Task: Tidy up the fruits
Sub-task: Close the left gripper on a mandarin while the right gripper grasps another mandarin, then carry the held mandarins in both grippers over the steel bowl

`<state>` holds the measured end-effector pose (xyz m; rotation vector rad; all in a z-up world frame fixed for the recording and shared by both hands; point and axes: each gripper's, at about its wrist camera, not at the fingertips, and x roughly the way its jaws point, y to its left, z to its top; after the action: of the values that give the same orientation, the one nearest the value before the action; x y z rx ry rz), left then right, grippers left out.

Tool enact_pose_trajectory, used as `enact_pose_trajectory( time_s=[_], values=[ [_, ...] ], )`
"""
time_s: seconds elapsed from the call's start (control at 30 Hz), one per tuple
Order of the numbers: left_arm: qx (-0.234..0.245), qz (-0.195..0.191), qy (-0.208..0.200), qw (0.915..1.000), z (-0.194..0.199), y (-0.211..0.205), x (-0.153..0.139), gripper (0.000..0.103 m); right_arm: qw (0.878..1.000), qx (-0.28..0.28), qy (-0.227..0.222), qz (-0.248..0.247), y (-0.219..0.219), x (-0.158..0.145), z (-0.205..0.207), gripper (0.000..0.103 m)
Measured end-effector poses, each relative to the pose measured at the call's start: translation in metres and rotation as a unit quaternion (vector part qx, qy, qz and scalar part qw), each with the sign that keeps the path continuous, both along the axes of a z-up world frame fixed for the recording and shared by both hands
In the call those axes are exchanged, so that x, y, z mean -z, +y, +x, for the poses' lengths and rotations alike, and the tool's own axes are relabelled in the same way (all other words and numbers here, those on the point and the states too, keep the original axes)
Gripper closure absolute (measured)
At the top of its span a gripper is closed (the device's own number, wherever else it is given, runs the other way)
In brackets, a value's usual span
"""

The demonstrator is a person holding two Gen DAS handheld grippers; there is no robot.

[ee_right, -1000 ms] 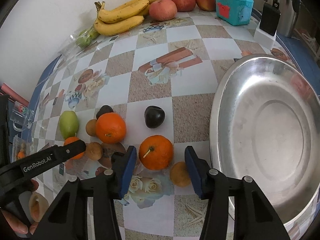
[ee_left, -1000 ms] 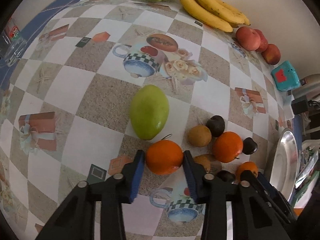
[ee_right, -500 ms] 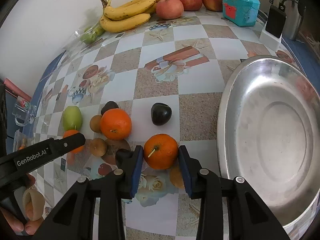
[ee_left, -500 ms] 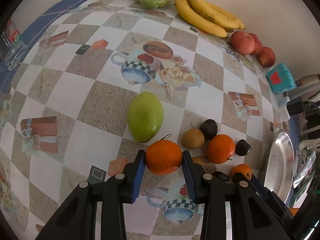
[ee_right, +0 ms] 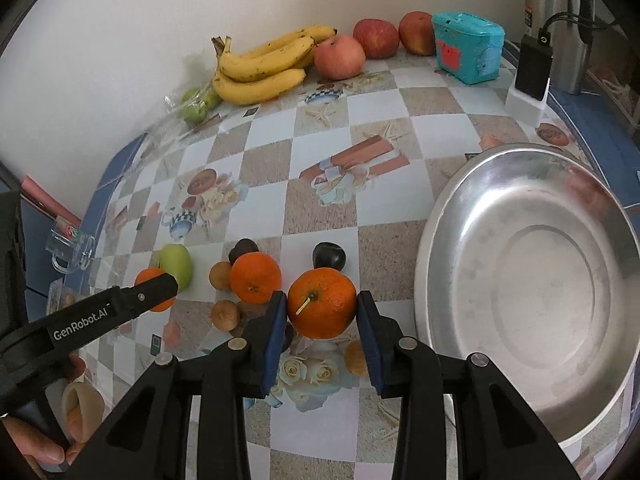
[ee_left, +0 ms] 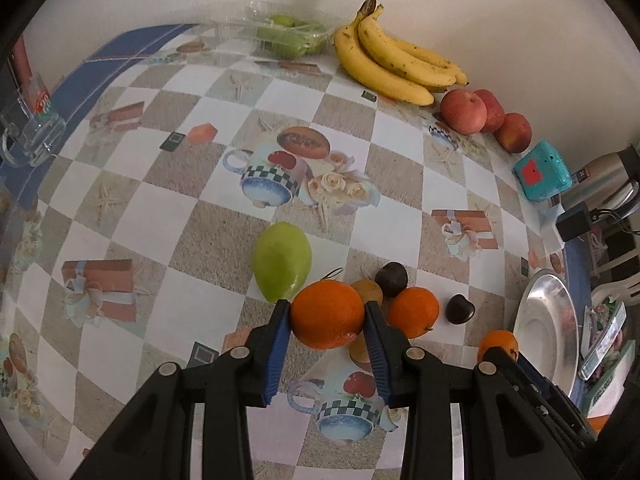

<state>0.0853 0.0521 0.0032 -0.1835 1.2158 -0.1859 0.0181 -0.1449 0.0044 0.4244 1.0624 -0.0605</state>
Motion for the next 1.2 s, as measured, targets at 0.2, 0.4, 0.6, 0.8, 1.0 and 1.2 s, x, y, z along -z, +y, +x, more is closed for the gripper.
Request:
enact_pose_trajectory(
  time_s=[0.2, 0.4, 0.6, 0.8, 1.0, 1.2],
  values=[
    [0.015, 0.009, -0.011, 0.9998, -0.005, -0.014, -0.004, 0.064, 1.000, 0.015, -0.003, -0.007, -0.009, -0.006, -0.006, 0.066],
    [0.049, 0.007, -0.022, 0.9985, -0.013, -0.039, -0.008, 0.064, 0.997, 0.064, 0.009, -0.034, -0.038, -0.009, -0.017, 0.066],
    [0.090, 0.007, -0.041, 0.9951, -0.023, -0.068, -0.015, 0.064, 0.990, 0.124, 0.033, -0.063, -0.072, -0.002, -0.030, 0.066],
    [0.149, -0.006, -0.071, 0.9864, -0.038, -0.109, -0.024, 0.064, 0.978, 0.188, 0.055, -0.071, -0.111, 0.003, -0.050, 0.066],
    [0.221, -0.022, -0.114, 0.9683, -0.059, -0.155, -0.034, 0.064, 0.962, 0.256, 0.059, -0.070, -0.146, 0.002, -0.072, 0.066],
    [0.276, -0.029, -0.136, 0.9510, -0.077, -0.191, -0.031, 0.064, 0.952, 0.295, 0.050, -0.067, -0.164, -0.001, -0.091, 0.066]
  ],
)
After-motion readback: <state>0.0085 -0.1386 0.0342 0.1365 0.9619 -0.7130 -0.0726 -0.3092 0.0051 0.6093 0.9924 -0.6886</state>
